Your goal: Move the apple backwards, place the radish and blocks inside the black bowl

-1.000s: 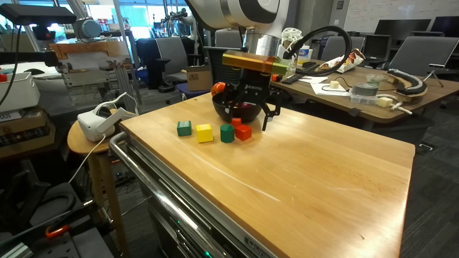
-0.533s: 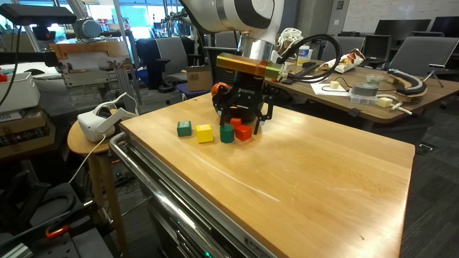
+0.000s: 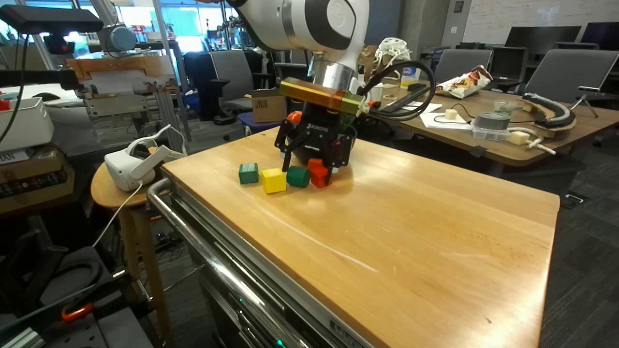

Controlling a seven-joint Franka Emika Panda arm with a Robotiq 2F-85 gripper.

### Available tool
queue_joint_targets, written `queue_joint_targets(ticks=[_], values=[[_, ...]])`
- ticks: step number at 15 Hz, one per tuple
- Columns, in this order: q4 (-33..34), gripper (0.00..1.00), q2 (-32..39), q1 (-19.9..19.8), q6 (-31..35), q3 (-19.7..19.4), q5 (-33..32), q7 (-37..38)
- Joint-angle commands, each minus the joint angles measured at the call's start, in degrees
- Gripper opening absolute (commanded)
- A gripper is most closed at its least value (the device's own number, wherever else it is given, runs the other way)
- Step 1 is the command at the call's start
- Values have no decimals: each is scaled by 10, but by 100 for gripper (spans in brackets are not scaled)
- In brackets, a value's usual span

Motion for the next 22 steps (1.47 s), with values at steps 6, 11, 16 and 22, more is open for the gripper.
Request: queue_joint_targets(ticks=[6, 11, 16, 22], values=[[9, 53, 17, 11, -1, 8, 27, 24], [-7, 20, -11, 6, 15, 6, 34, 28], [-103, 19, -135, 9, 142, -7, 8, 44], [-165, 19, -237, 30, 262, -9, -65, 64]])
